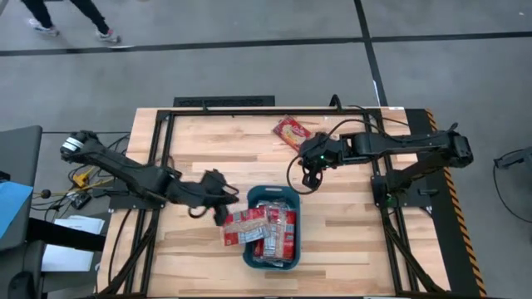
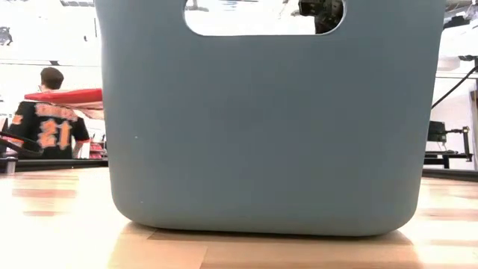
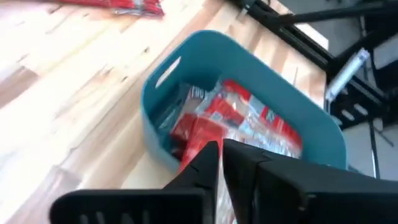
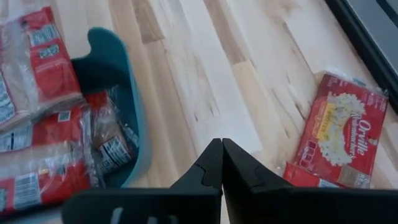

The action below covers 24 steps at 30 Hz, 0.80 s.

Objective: Sort popcorn bags into baskets
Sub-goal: Put the red popcorn pack into the blue container

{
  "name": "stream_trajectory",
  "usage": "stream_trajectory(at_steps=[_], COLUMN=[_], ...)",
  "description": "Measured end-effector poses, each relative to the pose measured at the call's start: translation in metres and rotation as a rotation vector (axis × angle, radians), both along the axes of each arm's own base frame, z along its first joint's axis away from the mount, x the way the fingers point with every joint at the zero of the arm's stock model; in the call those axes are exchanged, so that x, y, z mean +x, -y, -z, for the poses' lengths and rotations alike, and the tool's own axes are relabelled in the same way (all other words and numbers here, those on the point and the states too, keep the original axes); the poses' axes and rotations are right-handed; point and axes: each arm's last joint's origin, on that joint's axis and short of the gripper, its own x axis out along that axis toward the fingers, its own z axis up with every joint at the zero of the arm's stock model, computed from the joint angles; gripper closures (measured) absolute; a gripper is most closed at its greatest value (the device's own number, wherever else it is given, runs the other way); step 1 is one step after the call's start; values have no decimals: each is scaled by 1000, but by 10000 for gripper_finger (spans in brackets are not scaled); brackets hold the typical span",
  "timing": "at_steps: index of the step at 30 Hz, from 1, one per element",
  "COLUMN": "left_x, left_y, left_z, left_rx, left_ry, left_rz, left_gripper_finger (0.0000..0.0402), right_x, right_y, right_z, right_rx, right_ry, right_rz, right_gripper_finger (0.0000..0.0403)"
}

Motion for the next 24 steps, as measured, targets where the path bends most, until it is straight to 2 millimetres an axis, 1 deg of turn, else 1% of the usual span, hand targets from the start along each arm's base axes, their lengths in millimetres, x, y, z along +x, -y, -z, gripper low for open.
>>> stream_trajectory(at_steps=[3,6,10,13,15,17,19,24], left_x=[-19,-27,-24,-19,-15,-10,-4,6], left_y=[-3,0,4,6,8,10,14,25], left_z=[-4,-3,4,16,25,37,46,75], left_rx=[20,29,63,58,56,58,54,92], left_ry=[-75,-115,-159,-237,-294,-355,-394,-533], left_rz=[75,115,157,147,122,102,111,143], left_gripper_finger=[357,296,191,114,75,49,37,37], right_x=[-1,-1,2,3,3,4,4,7], right_y=[0,0,0,0,0,1,1,-2], right_z=[5,8,10,9,8,8,8,7], right_rx=[-1,-1,-1,-1,-1,-1,-1,5], right_ry=[-16,-26,-19,-2,6,9,9,32], right_rz=[-1,0,0,0,0,0,1,-2], right_gripper_finger=[375,366,360,359,359,360,360,358])
